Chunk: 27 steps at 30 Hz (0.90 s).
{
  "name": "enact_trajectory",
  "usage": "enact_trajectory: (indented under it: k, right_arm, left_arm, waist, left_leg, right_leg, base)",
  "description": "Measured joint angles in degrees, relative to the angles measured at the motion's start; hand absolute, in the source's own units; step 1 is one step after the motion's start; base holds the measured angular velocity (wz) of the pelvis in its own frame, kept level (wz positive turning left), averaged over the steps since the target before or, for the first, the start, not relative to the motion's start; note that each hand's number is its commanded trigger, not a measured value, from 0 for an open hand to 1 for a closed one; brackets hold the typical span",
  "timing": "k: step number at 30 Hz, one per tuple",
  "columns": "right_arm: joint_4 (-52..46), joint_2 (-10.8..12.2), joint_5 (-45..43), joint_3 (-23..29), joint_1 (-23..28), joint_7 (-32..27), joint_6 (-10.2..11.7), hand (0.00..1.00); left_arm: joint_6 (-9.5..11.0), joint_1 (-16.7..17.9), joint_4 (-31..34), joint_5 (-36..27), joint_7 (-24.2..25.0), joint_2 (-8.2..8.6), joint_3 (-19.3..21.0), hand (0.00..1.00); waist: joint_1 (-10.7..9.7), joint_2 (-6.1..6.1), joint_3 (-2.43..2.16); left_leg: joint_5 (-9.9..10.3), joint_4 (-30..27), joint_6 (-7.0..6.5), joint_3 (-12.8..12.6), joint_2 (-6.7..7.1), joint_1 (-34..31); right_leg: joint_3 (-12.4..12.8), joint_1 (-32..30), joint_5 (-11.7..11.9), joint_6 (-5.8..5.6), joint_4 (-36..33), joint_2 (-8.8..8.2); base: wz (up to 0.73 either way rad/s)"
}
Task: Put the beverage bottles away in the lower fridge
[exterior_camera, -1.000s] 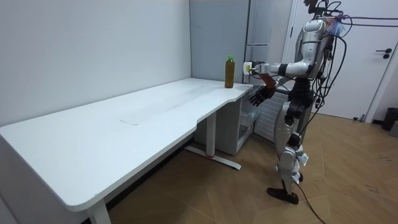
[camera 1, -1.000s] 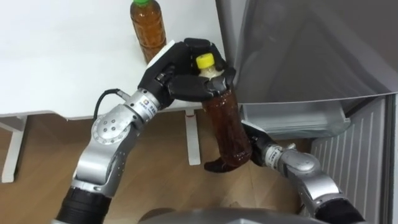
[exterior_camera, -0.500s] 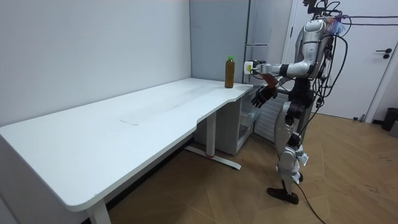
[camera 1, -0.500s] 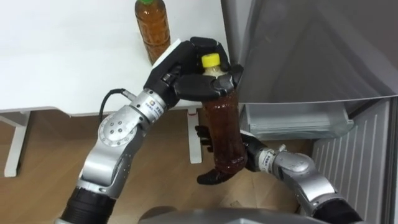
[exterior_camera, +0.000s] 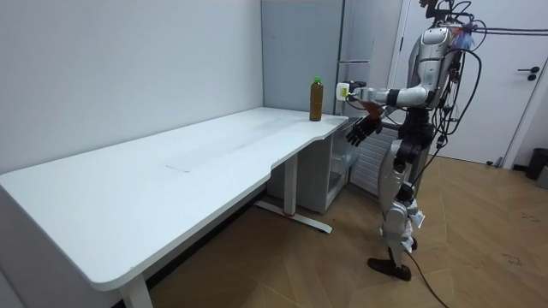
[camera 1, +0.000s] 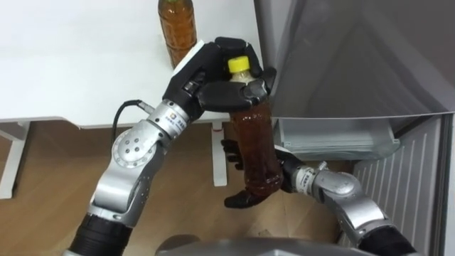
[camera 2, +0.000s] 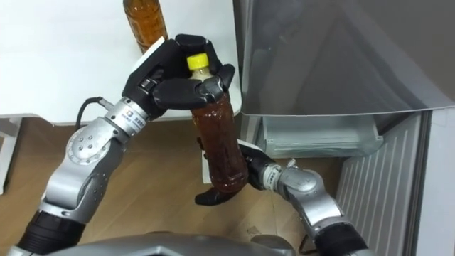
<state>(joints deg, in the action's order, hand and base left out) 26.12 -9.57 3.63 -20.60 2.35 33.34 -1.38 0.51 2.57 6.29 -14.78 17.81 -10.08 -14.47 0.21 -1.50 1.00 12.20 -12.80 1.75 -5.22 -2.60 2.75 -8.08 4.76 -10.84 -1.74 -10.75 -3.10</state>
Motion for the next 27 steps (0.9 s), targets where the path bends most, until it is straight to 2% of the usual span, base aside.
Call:
enact_trajectory:
  k: [10, 12, 16, 19, 27]
  right_arm:
    - [-0.1, 0.1, -0.1, 1.5, 0.1, 0.4, 0.0, 0.0]
    - [-0.1, 0.0, -0.1, 1.8, 0.2, 1.1, 0.1, 0.0]
    - [-2.1, -0.3, -0.1, 1.8, 1.4, 2.0, 0.1, 0.0]
    - [-3.9, -0.5, 0.0, 1.9, 1.7, 3.1, 0.1, 0.0]
    - [-5.0, -1.0, 0.0, 1.9, 1.7, 3.2, 0.7, 0.0]
  left_arm:
    - [0.0, 0.0, 0.5, 1.2, -1.9, -0.1, 0.3, 1.0]
    - [0.0, 0.0, 0.6, 3.5, -2.5, -0.21, 0.8, 1.0]
    - [0.0, 0.0, 1.3, 5.7, -2.7, -0.7, 1.3, 1.0]
    - [0.0, 0.0, 3.6, 7.6, -2.8, -1.97, 1.4, 1.0]
    - [0.1, 0.0, 5.3, 9.8, -4.2, -2.22, 2.0, 1.0]
  waist:
    - [0.1, 1.02, 0.1]
    - [0.0, 1.4, -0.04]
    - [0.1, 1.52, -0.09]
    - [0.1, 1.55, -0.08]
    - [0.2, 1.8, -0.04]
  left_leg:
    - [0.0, 0.0, 0.0, 0.4, 0.0, 0.9]
    - [0.0, 0.0, 0.0, 0.5, 0.0, 0.9]
    - [0.0, 0.0, 0.0, 0.6, 0.0, 0.9]
    - [0.0, 0.1, 0.0, 0.6, 0.01, 1.0]
    - [0.0, 0.1, 0.0, 0.6, 0.01, 1.0]
  right_leg:
    - [-0.3, 1.1, 0.0, 0.03, 0.0, 0.01]
    - [-0.4, 1.2, 0.0, 0.03, 0.0, 0.02]
    - [-0.5, 1.2, 0.0, 0.03, 0.0, 0.01]
    - [-0.5, 1.3, 0.0, 0.03, 0.1, 0.01]
    - [-0.5, 1.4, 0.0, 0.03, 0.1, 0.01]
  base:
    - [0.0]
    - [0.0]
    - [0.0]
    - [0.0]
    - [0.0]
